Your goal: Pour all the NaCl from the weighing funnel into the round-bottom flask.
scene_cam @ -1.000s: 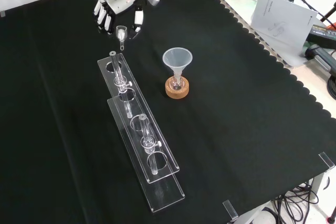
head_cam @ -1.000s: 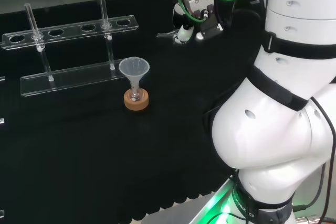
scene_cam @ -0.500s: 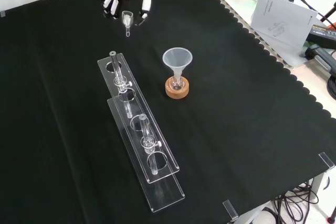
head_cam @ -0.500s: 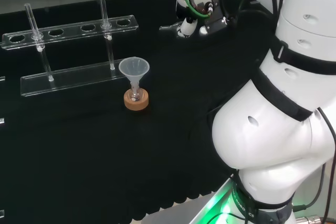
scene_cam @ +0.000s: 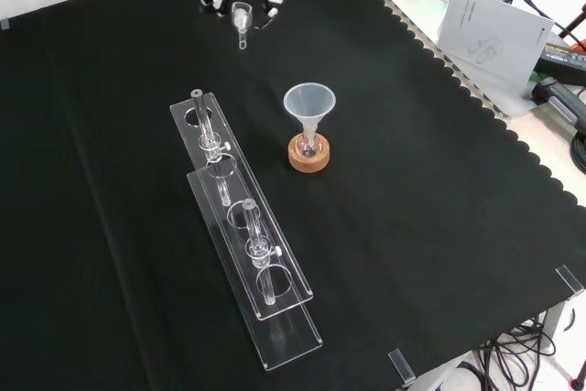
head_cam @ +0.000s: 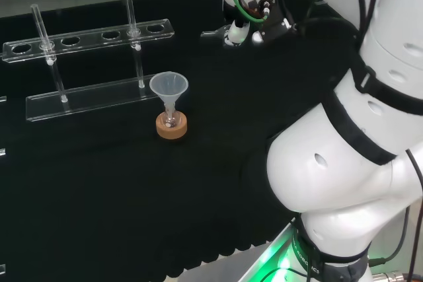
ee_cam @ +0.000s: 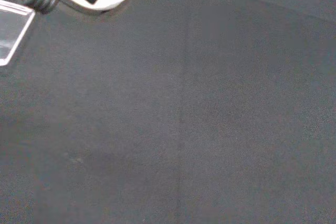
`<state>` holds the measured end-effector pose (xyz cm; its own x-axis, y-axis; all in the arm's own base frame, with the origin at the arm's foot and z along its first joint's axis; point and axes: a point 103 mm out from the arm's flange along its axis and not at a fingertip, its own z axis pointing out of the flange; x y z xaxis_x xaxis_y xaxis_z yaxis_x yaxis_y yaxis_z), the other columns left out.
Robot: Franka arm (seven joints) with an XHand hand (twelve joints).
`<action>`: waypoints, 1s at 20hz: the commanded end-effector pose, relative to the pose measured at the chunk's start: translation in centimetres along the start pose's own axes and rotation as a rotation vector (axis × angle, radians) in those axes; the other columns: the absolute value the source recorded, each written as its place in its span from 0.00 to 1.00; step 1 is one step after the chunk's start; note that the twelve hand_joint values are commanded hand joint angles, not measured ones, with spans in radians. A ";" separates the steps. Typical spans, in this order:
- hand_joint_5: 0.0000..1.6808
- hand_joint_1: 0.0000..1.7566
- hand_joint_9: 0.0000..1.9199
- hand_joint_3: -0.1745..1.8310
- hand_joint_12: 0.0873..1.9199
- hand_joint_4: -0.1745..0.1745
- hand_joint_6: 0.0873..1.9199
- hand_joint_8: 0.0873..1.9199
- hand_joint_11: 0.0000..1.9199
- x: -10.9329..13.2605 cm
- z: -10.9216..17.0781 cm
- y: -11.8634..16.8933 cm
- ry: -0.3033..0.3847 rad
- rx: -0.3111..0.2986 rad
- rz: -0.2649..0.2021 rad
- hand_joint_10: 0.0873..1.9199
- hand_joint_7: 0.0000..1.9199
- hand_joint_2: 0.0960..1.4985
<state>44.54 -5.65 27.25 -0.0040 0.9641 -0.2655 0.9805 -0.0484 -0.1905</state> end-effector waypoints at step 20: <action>0.73 0.63 0.49 0.42 0.58 1.00 0.37 0.30 0.35 9.3 -2.5 -8.2 -0.184 0.061 -0.035 0.17 0.35 0.41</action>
<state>36.94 3.65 28.87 -0.0679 0.9142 -0.3996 0.9680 -0.0367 -0.2482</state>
